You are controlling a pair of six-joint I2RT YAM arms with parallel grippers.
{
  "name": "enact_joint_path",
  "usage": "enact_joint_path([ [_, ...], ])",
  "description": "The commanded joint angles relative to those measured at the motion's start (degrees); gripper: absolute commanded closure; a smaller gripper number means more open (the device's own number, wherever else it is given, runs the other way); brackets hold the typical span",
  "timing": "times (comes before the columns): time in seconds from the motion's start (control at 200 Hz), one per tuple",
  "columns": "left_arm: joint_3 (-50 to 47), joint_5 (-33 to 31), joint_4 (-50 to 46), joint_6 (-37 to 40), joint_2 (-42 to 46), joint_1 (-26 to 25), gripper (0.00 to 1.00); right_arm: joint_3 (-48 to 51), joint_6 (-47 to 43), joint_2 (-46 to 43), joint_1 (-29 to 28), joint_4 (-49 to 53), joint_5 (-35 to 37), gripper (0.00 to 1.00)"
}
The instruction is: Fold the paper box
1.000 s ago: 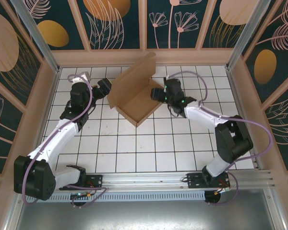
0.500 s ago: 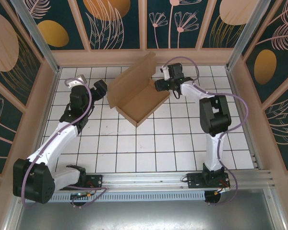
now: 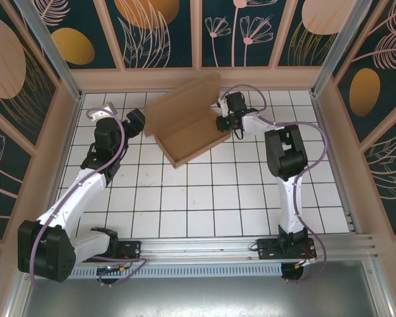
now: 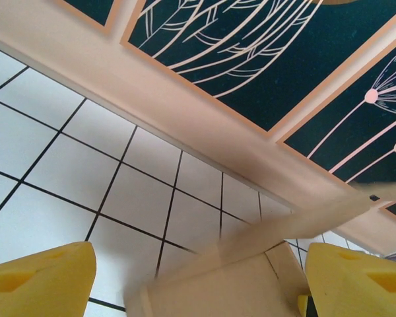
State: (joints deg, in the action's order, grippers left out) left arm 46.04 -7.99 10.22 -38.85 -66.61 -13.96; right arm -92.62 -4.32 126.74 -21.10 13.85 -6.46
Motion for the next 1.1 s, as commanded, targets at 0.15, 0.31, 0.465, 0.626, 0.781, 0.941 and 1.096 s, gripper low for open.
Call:
enact_joint_path([
  [0.15, 0.42, 5.04, 5.63, 4.21, -0.11, 0.68, 0.16, 16.57, 5.92, -11.44, -1.01, -5.1, 4.98, 0.82],
  [0.31, 1.5, 5.84, 8.14, 7.56, -3.07, 0.61, 0.16, 26.73, 7.23, -18.62, -0.52, -9.23, 4.17, 0.8],
  [0.465, 1.51, -2.68, 8.7, 0.73, -5.22, 0.66, 0.18, 32.92, 16.99, -23.01, -0.52, -11.13, 6.14, 0.77],
  [0.626, -6.36, -8.0, 22.2, 2.38, -3.08, 0.64, 0.24, 39.99, 24.26, -29.42, -0.43, -14.0, 9.66, 0.65],
  [0.781, -3.54, 2.48, 18.46, 16.85, -4.4, 0.68, 0.1, 43.49, 22.92, -36.5, -0.74, -19.07, 6.14, 0.34],
  [0.941, -8.44, 12.53, 23.53, 27.61, -1.73, 0.73, 0.12, 46.48, 17.52, -47.98, -0.88, -27.61, 3.92, 0.25],
  [1.096, -15.56, 11.63, 30.49, 29.86, 1.57, 0.72, 0.13, 50.83, 10.17, -55.17, -0.86, -41.25, -2.94, 0.27],
])
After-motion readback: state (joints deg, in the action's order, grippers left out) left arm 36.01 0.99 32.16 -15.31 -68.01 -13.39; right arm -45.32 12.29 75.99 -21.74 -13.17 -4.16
